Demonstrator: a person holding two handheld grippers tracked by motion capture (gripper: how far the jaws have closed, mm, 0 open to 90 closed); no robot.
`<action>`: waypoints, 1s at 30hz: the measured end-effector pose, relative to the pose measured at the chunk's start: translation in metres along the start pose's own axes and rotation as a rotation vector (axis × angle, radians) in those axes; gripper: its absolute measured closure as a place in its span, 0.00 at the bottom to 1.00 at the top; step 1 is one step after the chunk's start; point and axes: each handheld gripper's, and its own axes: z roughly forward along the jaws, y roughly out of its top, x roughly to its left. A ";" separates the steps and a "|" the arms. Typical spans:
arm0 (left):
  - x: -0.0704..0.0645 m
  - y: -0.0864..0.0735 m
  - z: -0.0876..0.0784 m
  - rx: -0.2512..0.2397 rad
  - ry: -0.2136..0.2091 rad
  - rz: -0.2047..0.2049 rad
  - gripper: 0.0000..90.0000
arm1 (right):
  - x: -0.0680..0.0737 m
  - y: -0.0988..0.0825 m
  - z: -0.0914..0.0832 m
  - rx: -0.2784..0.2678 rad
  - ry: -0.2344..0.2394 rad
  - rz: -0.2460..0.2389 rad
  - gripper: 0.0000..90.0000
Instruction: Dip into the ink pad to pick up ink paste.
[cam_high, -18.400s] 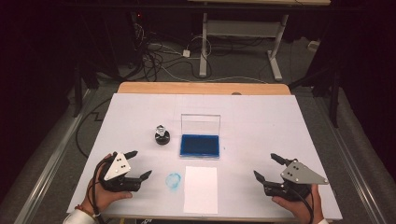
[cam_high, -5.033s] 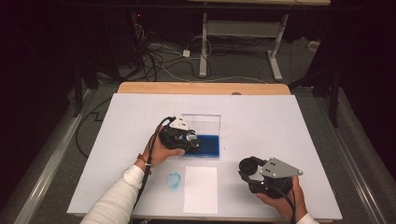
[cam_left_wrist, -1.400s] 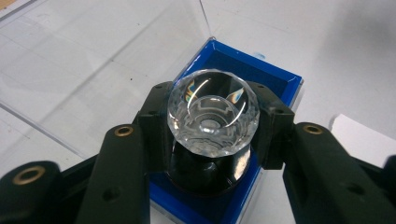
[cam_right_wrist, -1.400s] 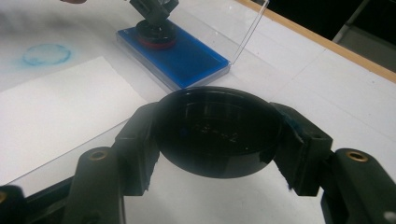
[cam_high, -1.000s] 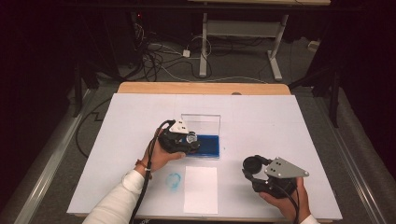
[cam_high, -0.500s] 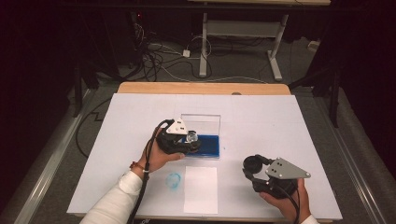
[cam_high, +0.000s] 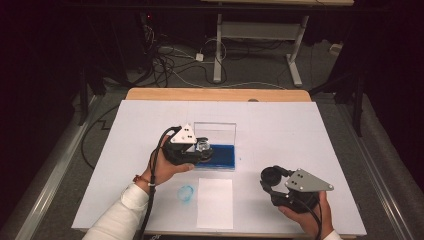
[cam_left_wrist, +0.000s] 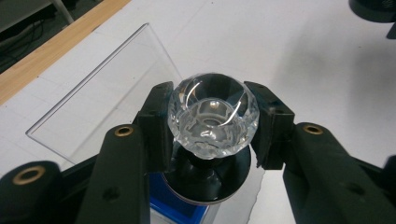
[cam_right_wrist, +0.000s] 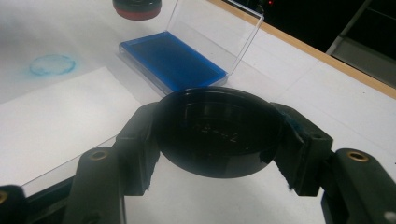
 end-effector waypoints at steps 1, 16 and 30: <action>-0.001 0.000 -0.001 -0.002 0.001 0.003 0.60 | 0.000 0.000 0.000 0.000 0.001 0.002 0.43; -0.009 -0.001 -0.016 -0.023 0.031 0.033 0.60 | -0.003 0.000 -0.004 -0.011 0.005 0.003 0.43; -0.023 -0.010 -0.028 -0.002 0.021 0.075 0.60 | -0.008 -0.006 -0.010 -0.006 0.005 0.009 0.43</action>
